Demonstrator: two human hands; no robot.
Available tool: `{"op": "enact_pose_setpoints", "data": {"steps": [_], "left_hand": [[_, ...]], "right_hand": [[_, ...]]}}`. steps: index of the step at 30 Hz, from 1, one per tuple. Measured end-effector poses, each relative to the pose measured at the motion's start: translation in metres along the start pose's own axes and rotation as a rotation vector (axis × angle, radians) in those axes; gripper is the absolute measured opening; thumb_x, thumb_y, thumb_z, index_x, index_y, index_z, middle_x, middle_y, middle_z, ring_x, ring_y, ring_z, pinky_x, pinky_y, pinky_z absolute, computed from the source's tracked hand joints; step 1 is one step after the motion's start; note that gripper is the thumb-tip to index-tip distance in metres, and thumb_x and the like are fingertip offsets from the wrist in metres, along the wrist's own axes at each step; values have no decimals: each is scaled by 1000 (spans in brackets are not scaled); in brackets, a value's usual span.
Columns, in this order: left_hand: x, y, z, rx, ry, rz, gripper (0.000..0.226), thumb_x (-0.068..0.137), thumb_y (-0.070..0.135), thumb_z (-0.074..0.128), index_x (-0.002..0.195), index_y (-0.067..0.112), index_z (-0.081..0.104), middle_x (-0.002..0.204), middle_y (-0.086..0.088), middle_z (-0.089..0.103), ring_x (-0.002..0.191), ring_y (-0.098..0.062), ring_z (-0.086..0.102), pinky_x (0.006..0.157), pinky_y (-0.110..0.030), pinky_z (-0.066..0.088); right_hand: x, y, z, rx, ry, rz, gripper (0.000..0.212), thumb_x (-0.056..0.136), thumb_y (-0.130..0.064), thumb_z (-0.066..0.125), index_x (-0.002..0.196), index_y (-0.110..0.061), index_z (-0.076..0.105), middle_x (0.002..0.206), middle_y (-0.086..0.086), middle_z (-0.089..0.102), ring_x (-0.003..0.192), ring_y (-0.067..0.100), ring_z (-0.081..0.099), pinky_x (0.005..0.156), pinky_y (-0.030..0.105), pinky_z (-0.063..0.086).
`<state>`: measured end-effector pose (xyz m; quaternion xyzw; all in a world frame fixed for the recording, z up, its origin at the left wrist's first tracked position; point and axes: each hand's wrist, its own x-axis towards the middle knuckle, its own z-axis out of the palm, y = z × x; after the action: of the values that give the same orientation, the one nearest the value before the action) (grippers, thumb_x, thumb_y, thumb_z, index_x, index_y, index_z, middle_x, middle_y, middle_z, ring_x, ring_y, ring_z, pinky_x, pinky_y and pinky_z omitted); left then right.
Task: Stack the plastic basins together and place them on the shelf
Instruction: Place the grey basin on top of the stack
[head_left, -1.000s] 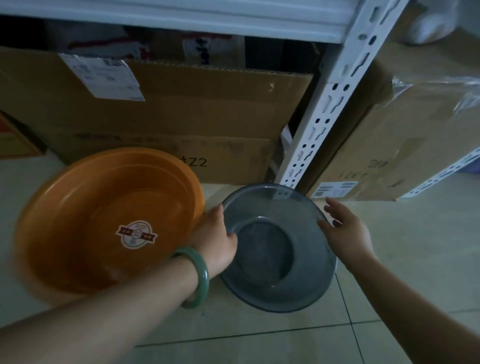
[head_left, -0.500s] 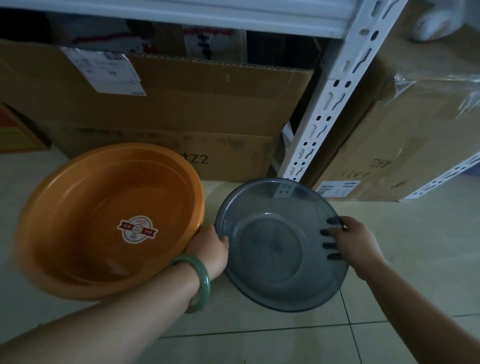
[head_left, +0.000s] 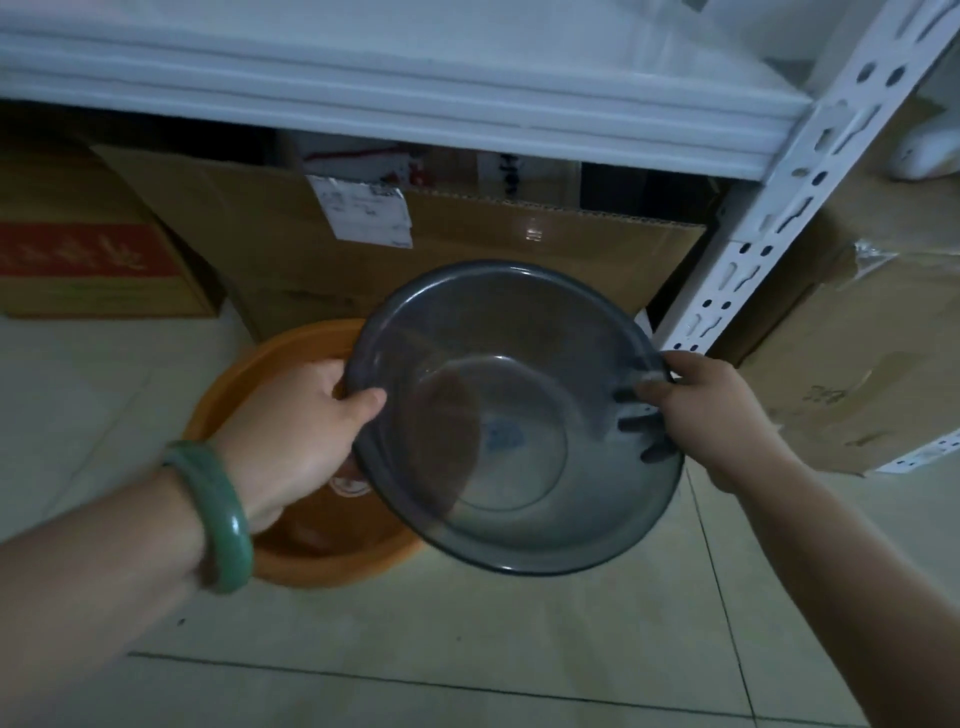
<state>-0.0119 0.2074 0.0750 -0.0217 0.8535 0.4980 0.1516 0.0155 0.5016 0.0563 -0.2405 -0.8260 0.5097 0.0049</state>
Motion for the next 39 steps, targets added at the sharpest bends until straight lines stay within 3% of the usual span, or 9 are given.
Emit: {"op": "enact_pose_setpoints", "data": {"steps": [4, 10, 12, 16, 19, 24, 28, 32, 39], "left_hand": [[-8, -14, -50, 37, 99, -36, 24, 68, 41, 56, 86, 28, 66, 97, -6, 75, 89, -29, 71, 88, -50, 53], [-12, -51, -95, 152, 228, -67, 31, 91, 21, 55, 121, 22, 57, 89, -13, 74, 74, -28, 72, 78, -44, 57], [-9, -65, -99, 151, 238, -97, 31, 89, 25, 56, 120, 22, 57, 89, -11, 74, 76, -28, 72, 76, -44, 58], [4, -86, -98, 212, 211, -90, 42, 73, 35, 65, 114, 28, 60, 99, 1, 72, 90, -21, 68, 83, -41, 55], [14, -97, -93, 293, 216, -70, 43, 77, 28, 65, 119, 25, 56, 103, 1, 69, 95, -21, 65, 82, -33, 51], [26, -116, -83, 393, 239, -55, 43, 76, 23, 67, 118, 21, 57, 107, -3, 70, 98, -25, 64, 84, -32, 50], [34, -129, -79, 459, 218, -41, 43, 74, 27, 68, 117, 23, 61, 105, -4, 69, 94, -24, 64, 81, -32, 52], [43, -134, -76, 528, 266, -68, 43, 75, 27, 67, 117, 21, 58, 101, -8, 59, 90, -25, 58, 76, -31, 48], [50, -138, -63, 577, 341, -56, 36, 81, 29, 59, 115, 21, 51, 100, -5, 49, 87, -21, 53, 79, -30, 47]], "right_hand": [[2, -31, 44, -8, -124, -45, 10, 92, -14, 57, 90, -22, 63, 94, 6, 72, 74, 23, 72, 49, 34, 58], [4, -56, 108, -114, -215, -123, 7, 85, -24, 61, 82, -24, 67, 88, 8, 75, 80, 32, 71, 69, 50, 60], [9, -56, 123, -155, -220, -127, 17, 79, -32, 61, 87, -20, 70, 87, 6, 75, 82, 33, 71, 75, 53, 58], [16, -53, 147, -158, -200, -107, 14, 81, -27, 64, 93, -22, 69, 87, 5, 74, 84, 31, 70, 81, 48, 57], [16, -50, 160, -208, -156, -98, 34, 80, -19, 62, 114, -21, 63, 96, 6, 71, 92, 31, 66, 86, 45, 55], [15, -36, 168, -350, -120, -163, 43, 82, -12, 58, 124, -17, 62, 92, 2, 64, 86, 25, 58, 75, 29, 45], [17, -25, 175, -450, -101, -243, 39, 81, -13, 60, 118, -24, 67, 117, 6, 64, 110, 26, 57, 92, 38, 50], [18, -15, 178, -493, -60, -253, 38, 87, -5, 55, 121, -20, 66, 129, 4, 51, 124, 24, 44, 108, 35, 36], [21, -11, 177, -485, -75, -226, 48, 85, -37, 64, 130, -21, 58, 113, -5, 35, 126, 23, 38, 111, 41, 36]]}}
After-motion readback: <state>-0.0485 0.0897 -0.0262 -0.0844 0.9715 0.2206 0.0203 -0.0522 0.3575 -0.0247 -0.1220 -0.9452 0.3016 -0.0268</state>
